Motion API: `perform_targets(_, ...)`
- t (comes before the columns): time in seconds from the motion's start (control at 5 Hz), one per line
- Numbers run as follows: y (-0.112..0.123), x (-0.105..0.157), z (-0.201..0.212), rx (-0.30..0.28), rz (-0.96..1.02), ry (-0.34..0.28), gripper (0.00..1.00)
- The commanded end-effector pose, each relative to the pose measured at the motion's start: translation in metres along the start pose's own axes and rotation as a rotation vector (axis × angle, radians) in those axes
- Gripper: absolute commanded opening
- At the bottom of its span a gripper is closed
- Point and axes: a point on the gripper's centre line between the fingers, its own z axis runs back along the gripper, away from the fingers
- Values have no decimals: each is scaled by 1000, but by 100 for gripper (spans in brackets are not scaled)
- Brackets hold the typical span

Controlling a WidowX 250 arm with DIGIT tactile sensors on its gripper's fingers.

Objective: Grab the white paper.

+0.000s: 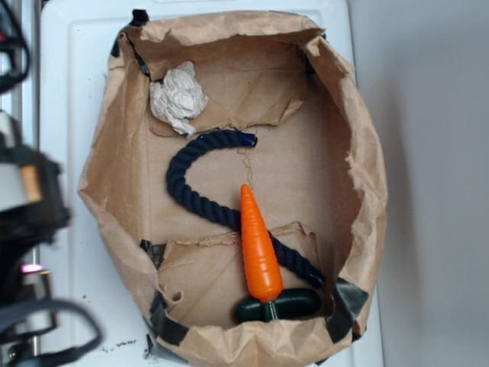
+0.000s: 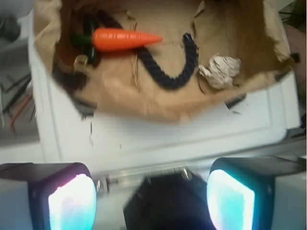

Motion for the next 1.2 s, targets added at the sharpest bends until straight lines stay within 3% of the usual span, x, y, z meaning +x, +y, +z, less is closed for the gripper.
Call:
perform_targets(0.0, 28, 55, -38, 22, 300, -101, 100)
perform_targets(0.4, 64, 78, -82, 149, 590, -169, 100)
perform_targets(0.6, 76, 80, -94, 200, 624, -166, 100)
perform_targets(0.8, 88, 76, -102, 261, 651, -146, 100)
perform_targets(1.0, 85, 65, -94, 291, 649, -77, 100)
